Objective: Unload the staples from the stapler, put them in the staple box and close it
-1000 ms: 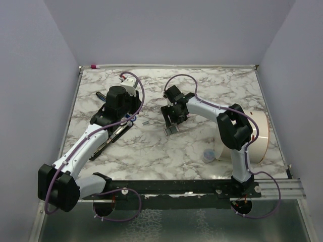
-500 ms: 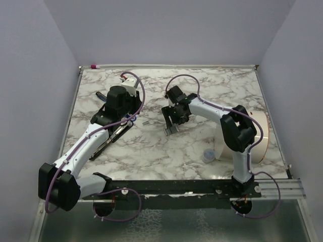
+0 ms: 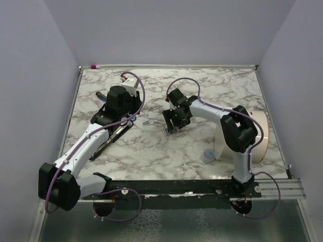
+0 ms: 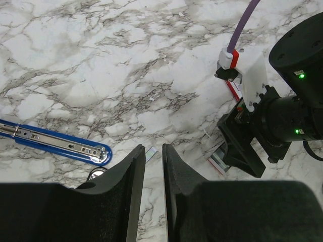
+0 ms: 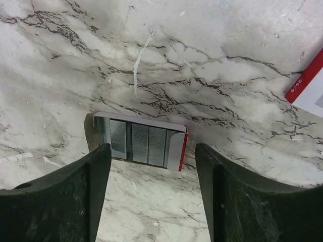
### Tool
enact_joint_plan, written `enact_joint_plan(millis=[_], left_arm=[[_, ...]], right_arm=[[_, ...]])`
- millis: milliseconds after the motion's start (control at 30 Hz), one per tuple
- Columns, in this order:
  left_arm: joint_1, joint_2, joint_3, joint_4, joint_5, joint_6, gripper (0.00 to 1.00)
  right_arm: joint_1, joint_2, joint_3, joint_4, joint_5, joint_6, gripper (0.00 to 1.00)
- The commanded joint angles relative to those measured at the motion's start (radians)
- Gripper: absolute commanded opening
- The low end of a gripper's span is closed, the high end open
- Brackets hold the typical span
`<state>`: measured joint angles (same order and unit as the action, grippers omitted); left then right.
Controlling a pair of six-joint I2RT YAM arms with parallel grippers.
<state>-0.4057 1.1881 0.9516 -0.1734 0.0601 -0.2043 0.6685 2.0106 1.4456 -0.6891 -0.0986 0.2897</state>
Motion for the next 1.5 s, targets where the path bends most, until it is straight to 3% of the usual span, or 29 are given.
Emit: enact_joint_plan(millis=[0, 800, 1133, 1467], left_arm=[[0.005, 0.003, 0.0, 0.011, 0.02, -0.006, 0.24], [0.007, 0.004, 0.002, 0.012, 0.026, -0.005, 0.24], [0.007, 0.005, 0.001, 0.012, 0.026, -0.005, 0.24], [0.007, 0.006, 0.001, 0.012, 0.027, -0.005, 0.24]], right_arm=[[0.012, 0.009, 0.013, 0.001, -0.006, -0.009, 0.67], [0.043, 0.079, 0.082, -0.079, 0.111, 0.02, 0.61], [0.043, 0.078, 0.086, -0.074, 0.109, 0.022, 0.51], [0.043, 0.068, 0.086, -0.067, 0.115, 0.028, 0.52]])
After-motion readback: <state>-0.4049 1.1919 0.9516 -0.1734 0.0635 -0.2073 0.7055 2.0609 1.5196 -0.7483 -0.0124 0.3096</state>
